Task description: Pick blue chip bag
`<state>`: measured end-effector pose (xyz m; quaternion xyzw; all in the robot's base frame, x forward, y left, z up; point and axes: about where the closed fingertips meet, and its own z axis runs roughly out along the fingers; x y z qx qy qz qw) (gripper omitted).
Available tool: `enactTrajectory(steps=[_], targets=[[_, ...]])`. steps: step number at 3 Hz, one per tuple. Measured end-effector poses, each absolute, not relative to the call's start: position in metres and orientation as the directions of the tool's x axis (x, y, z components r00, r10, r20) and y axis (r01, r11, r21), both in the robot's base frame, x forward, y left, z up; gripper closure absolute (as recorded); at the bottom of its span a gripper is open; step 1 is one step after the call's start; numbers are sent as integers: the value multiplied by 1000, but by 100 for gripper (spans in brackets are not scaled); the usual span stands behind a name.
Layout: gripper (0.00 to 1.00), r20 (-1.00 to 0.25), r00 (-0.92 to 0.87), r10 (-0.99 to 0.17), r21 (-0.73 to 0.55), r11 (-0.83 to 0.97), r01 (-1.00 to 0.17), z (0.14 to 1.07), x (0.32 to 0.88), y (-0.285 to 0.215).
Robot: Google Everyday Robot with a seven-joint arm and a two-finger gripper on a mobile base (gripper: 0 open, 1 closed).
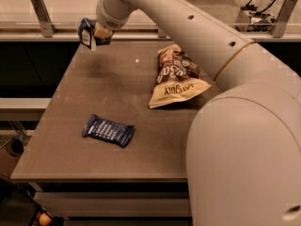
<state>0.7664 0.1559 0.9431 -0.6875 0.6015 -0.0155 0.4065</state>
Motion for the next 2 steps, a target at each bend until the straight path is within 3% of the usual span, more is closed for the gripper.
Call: enactTrajectory(steps=[2], targets=[[100,-409,294,-864,-673,68,-737,1013,757,143]])
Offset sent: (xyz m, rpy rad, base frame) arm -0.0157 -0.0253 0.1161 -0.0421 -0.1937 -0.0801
